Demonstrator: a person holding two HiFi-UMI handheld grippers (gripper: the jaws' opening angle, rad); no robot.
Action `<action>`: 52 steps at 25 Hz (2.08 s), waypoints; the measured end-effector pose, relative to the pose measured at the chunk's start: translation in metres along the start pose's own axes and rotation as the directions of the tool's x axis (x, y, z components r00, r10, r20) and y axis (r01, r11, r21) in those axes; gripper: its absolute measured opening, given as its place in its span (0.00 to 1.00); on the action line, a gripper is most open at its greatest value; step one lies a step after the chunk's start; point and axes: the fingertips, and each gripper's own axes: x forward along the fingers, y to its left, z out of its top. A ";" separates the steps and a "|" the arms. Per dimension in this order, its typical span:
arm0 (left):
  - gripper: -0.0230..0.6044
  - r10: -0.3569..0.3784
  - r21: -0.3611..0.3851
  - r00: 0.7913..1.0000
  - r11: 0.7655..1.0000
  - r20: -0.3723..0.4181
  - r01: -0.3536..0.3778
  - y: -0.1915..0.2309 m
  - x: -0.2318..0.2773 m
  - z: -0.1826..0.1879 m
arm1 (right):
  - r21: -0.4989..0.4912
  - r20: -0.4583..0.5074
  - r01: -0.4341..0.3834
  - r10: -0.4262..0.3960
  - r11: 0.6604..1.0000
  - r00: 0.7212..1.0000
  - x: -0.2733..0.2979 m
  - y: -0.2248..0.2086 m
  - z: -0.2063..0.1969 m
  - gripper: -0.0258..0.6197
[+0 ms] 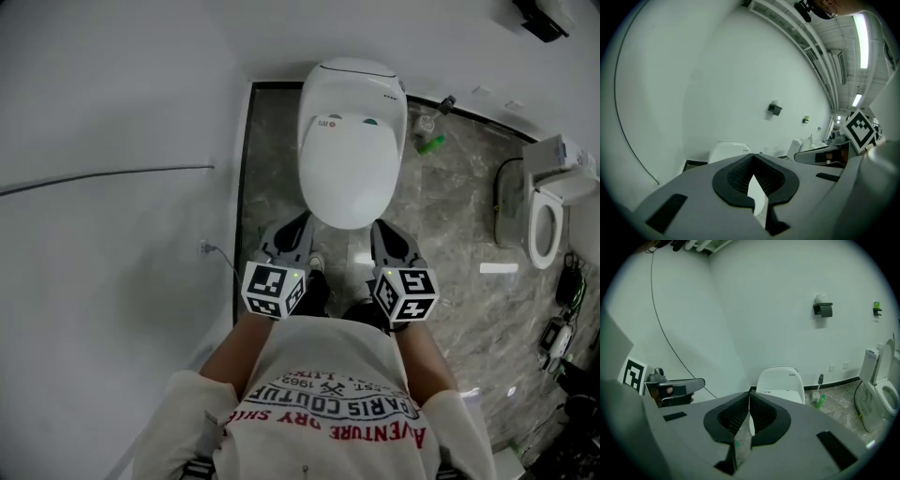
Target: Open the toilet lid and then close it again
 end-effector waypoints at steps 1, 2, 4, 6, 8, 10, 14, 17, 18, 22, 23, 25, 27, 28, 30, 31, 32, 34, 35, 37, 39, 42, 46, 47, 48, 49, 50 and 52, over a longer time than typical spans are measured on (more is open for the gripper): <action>0.05 0.005 0.005 1.000 1.000 -0.004 -0.005 0.006 0.006 -0.004 | -0.003 -0.006 -0.001 0.001 1.000 1.000 0.007 0.001 -0.004 0.07; 0.05 0.016 0.006 1.000 1.000 -0.001 -0.016 0.012 0.012 -0.009 | -0.011 -0.016 -0.001 0.001 1.000 1.000 0.014 0.000 -0.008 0.07; 0.05 0.036 0.003 0.999 0.999 0.010 -0.037 0.019 0.025 -0.017 | -0.025 -0.037 0.005 -0.006 1.000 0.999 0.026 -0.008 -0.015 0.07; 0.05 0.039 -0.002 0.999 0.999 0.006 -0.039 0.023 0.037 -0.028 | -0.026 -0.046 0.014 -0.015 1.000 0.999 0.036 -0.017 -0.022 0.07; 0.05 0.023 -0.016 1.000 1.000 -0.006 -0.023 0.026 0.048 -0.041 | -0.033 -0.047 0.016 -0.017 0.999 0.999 0.047 -0.025 -0.030 0.07; 0.05 0.006 -0.026 1.000 1.000 -0.015 -0.006 0.028 0.058 -0.055 | -0.038 -0.041 0.005 -0.007 0.999 0.999 0.059 -0.031 -0.038 0.07; 0.05 -0.005 -0.012 0.999 1.000 -0.039 0.004 0.033 0.078 -0.090 | 0.028 -0.016 -0.037 0.037 0.999 0.999 0.083 -0.043 -0.062 0.07; 0.05 0.002 -0.020 0.999 1.000 -0.050 -0.003 0.040 0.093 -0.124 | 0.012 -0.008 -0.044 0.045 0.999 0.999 0.106 -0.055 -0.090 0.07; 0.05 0.000 -0.025 0.998 1.000 -0.058 -0.002 0.042 0.097 -0.137 | -0.001 -0.012 -0.044 0.044 0.999 0.999 0.113 -0.058 -0.102 0.07; 0.05 -0.011 -0.035 0.996 0.999 -0.089 0.008 0.047 0.108 -0.192 | -0.071 -0.038 -0.044 0.041 0.997 0.998 0.136 -0.068 -0.147 0.07; 0.05 -0.007 -0.022 0.995 1.000 -0.100 0.005 0.049 0.112 -0.205 | -0.100 -0.040 -0.047 0.043 0.994 0.998 0.141 -0.070 -0.156 0.07; 0.05 -0.003 0.018 0.993 1.000 -0.120 0.005 0.054 0.122 -0.231 | -0.171 -0.047 -0.056 0.048 0.984 0.998 0.153 -0.073 -0.176 0.07; 0.05 -0.009 0.059 0.991 0.998 -0.133 0.017 0.056 0.133 -0.257 | -0.241 -0.064 -0.073 0.059 0.968 0.996 0.163 -0.074 -0.200 0.07; 0.05 -0.016 0.076 0.990 0.997 -0.142 0.027 0.055 0.136 -0.269 | -0.270 -0.080 -0.083 0.063 0.959 0.995 0.167 -0.075 -0.213 0.07; 0.05 -0.033 0.109 0.986 0.993 -0.162 0.051 0.051 0.142 -0.294 | -0.316 -0.114 -0.096 0.063 0.944 0.992 0.174 -0.077 -0.241 0.07; 0.05 -0.043 0.128 0.984 0.990 -0.171 0.066 0.049 0.145 -0.305 | -0.339 -0.127 -0.098 0.058 0.936 0.990 0.178 -0.079 -0.254 0.07; 0.05 -0.053 0.150 0.982 0.985 -0.181 0.081 0.048 0.149 -0.317 | -0.363 -0.138 -0.097 0.050 0.927 0.989 0.183 -0.082 -0.266 0.07; 0.05 -0.059 0.206 0.974 0.973 -0.219 0.105 0.047 0.156 -0.343 | -0.410 -0.160 -0.096 0.032 0.907 0.987 0.192 -0.086 -0.289 0.07; 0.05 -0.049 0.233 0.968 0.966 -0.246 0.109 0.047 0.157 -0.356 | -0.432 -0.176 -0.099 0.024 0.897 0.984 0.195 -0.088 -0.300 0.07; 0.05 -0.016 0.282 0.955 0.954 -0.296 0.103 0.051 0.159 -0.382 | -0.479 -0.208 -0.111 0.010 0.871 0.978 0.199 -0.090 -0.323 0.07; 0.05 0.014 0.347 0.945 0.932 -0.327 0.107 0.053 0.163 -0.400 | -0.531 -0.234 -0.127 0.000 0.838 0.972 0.205 -0.094 -0.341 0.07; 0.08 0.034 0.483 0.935 0.862 -0.354 0.152 0.050 0.171 -0.418 | -0.621 -0.258 -0.154 -0.014 0.768 0.966 0.210 -0.099 -0.361 0.07; 0.22 0.043 0.677 0.924 0.693 -0.379 0.246 0.042 0.183 -0.436 | -0.832 -0.236 -0.164 -0.070 0.529 0.969 0.215 -0.104 -0.378 0.07; 0.23 0.044 0.718 0.924 0.644 -0.379 0.264 0.040 0.186 -0.440 | -0.868 -0.226 -0.164 -0.078 0.469 0.971 0.217 -0.105 -0.382 0.07; 0.23 0.045 0.749 0.924 0.601 -0.380 0.279 0.039 0.189 -0.444 | -0.889 -0.223 -0.168 -0.081 0.426 0.971 0.219 -0.106 -0.387 0.07; 0.24 0.048 0.770 0.923 0.568 -0.382 0.290 0.037 0.191 -0.448 | -0.901 -0.226 -0.176 -0.082 0.397 0.971 0.220 -0.106 -0.392 0.07; 0.25 0.051 0.784 0.921 0.545 -0.386 0.298 0.036 0.193 -0.453 | -0.907 -0.234 -0.186 -0.084 0.379 0.969 0.221 -0.107 -0.398 0.07; 0.26 0.060 0.800 0.919 0.516 -0.390 0.306 0.034 0.197 -0.461 | -0.910 -0.252 -0.204 -0.091 0.361 0.964 0.224 -0.109 -0.409 0.10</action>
